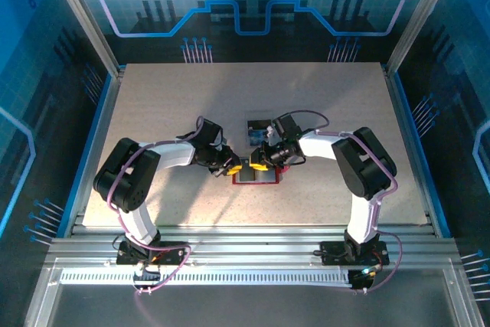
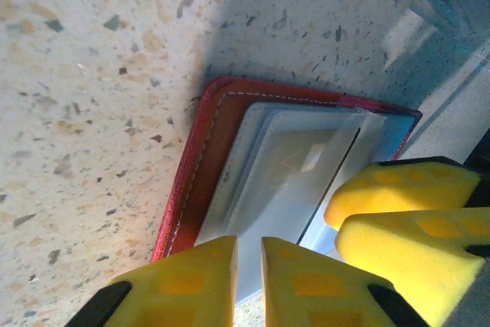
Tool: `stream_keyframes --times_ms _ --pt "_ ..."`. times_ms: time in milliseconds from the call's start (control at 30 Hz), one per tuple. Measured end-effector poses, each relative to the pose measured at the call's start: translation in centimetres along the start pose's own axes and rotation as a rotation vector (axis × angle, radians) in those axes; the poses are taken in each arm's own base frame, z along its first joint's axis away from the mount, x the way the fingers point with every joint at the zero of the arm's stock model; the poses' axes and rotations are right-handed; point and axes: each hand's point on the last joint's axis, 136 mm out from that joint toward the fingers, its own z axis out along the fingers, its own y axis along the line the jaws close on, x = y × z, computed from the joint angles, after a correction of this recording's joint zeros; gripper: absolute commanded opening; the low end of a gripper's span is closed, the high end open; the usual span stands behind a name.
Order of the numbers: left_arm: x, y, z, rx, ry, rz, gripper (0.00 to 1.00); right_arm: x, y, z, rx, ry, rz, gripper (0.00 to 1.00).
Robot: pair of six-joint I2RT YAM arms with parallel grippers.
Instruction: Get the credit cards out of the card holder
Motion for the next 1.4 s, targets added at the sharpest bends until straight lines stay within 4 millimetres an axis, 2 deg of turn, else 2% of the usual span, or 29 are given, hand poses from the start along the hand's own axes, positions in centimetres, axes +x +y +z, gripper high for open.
stream_keyframes --times_ms 467,1400 --pt "0.0 0.0 0.0 0.003 -0.002 0.003 0.17 0.2 -0.8 0.3 0.024 0.008 -0.008 0.25" --pt "-0.4 0.8 0.2 -0.011 0.000 0.011 0.18 0.4 -1.7 -0.8 0.117 -0.006 -0.033 0.25"
